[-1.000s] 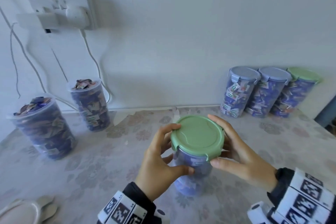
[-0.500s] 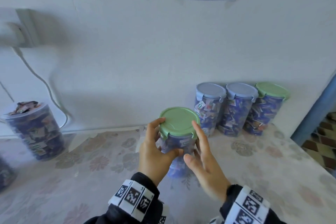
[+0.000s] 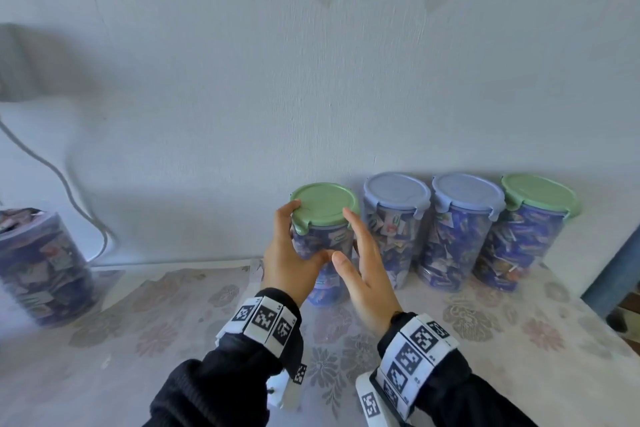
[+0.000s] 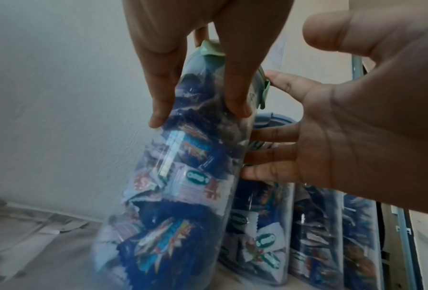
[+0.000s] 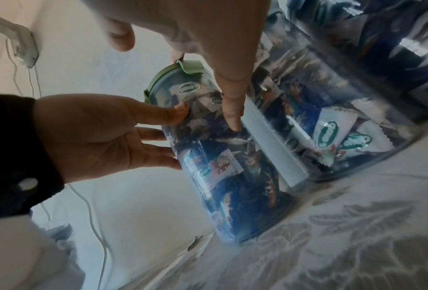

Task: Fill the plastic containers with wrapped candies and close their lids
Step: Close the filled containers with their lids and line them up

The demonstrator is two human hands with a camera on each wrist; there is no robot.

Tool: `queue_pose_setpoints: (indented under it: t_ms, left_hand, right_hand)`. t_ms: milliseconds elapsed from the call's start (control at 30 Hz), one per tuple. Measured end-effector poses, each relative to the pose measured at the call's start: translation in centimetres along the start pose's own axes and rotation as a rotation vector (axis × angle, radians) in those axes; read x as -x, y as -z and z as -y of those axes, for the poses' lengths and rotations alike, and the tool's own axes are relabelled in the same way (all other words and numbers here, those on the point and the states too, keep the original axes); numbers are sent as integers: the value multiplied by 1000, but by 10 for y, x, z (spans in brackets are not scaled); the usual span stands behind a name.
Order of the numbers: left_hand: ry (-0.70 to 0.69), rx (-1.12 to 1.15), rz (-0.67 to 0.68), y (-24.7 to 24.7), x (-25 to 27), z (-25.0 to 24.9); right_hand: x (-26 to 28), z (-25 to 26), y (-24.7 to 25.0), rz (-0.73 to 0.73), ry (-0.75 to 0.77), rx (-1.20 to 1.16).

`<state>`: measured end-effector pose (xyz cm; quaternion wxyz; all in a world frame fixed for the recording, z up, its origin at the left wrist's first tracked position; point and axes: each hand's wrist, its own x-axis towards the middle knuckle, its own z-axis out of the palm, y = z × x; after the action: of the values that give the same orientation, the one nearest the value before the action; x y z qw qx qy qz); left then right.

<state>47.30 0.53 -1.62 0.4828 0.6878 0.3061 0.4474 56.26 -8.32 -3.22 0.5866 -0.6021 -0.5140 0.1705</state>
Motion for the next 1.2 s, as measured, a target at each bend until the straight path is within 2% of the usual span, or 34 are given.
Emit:
queue_pose_setpoints:
  t_ms: [467, 700, 767, 833, 900, 967, 1100, 1200]
  left_hand:
    - [-49, -82, -6, -13, -28, 16]
    - [-21, -115, 151, 2, -28, 7]
    - [-10, -194, 202, 9, -24, 0]
    - [26, -208, 205, 19, -19, -2]
    - [50, -221, 177, 34, -11, -1]
    - [56, -224, 110, 54, -1, 0]
    - [32, -155, -74, 109, 28, -3]
    - [38, -145, -228, 159, 48, -4]
  right_hand:
    - [-22, -8, 3, 40, -10, -63]
    - [-15, 1, -3, 50, -32, -20]
    - [-11, 5, -6, 18, -31, -29]
    - [-4, 8, -14, -124, -17, -58]
    - [5, 10, -26, -317, -25, -128]
    - [12, 12, -44, -401, -55, -205]
    - [15, 26, -92, -353, -87, -282]
    - [12, 41, -137, -246, -80, -280]
